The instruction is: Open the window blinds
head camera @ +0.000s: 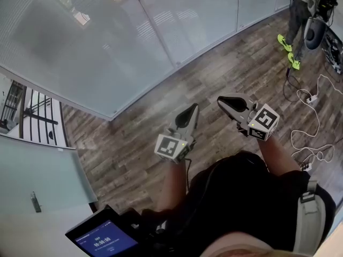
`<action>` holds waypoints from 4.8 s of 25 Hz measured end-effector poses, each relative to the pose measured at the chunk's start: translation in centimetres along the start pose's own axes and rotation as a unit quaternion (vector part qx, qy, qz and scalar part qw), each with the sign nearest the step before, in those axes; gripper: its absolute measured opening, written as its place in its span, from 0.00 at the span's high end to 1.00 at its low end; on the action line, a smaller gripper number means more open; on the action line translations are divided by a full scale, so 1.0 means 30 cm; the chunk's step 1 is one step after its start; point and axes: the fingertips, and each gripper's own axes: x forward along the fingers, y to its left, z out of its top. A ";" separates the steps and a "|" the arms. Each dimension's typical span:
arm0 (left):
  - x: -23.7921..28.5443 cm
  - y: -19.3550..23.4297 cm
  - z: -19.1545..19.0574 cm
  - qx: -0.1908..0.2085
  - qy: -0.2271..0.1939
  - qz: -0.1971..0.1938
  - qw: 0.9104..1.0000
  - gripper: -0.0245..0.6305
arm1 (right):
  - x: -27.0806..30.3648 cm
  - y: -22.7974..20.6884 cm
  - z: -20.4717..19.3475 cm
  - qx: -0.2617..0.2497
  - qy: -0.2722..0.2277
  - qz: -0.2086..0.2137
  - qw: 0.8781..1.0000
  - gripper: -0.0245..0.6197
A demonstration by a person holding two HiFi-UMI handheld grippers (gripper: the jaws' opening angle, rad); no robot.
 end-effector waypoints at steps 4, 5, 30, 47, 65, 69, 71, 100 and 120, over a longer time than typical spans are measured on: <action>0.006 0.016 0.009 0.008 -0.003 0.003 1.000 0.96 | 0.017 -0.003 0.022 0.001 0.001 -0.002 1.000 0.93; 0.008 0.023 0.010 0.012 -0.004 0.004 1.000 0.96 | 0.024 -0.006 0.031 0.003 0.002 -0.004 1.000 0.93; 0.011 0.046 0.027 0.010 -0.005 0.012 1.000 0.96 | 0.058 -0.014 0.066 -0.038 -0.008 0.008 0.999 0.95; 0.069 0.145 -0.029 0.011 0.031 0.052 0.998 0.96 | 0.167 -0.130 0.001 -0.038 -0.004 0.044 0.998 0.95; 0.326 0.424 -0.043 0.007 0.043 0.115 0.992 0.96 | 0.401 -0.480 0.003 -0.021 0.006 0.107 0.994 0.95; 0.353 0.463 -0.015 0.014 0.043 0.126 0.991 0.96 | 0.434 -0.519 0.033 -0.021 -0.003 0.115 0.993 0.95; 0.373 0.481 -0.009 0.017 0.041 0.130 0.991 0.96 | 0.445 -0.536 0.040 -0.025 -0.004 0.122 0.992 0.95; 0.559 0.682 -0.039 0.025 0.042 0.188 0.981 0.96 | 0.606 -0.765 0.009 -0.040 0.007 0.187 0.982 0.95; 0.579 0.809 -0.035 0.021 0.037 0.178 0.983 0.96 | 0.698 -0.817 -0.002 -0.054 0.018 0.172 0.983 0.95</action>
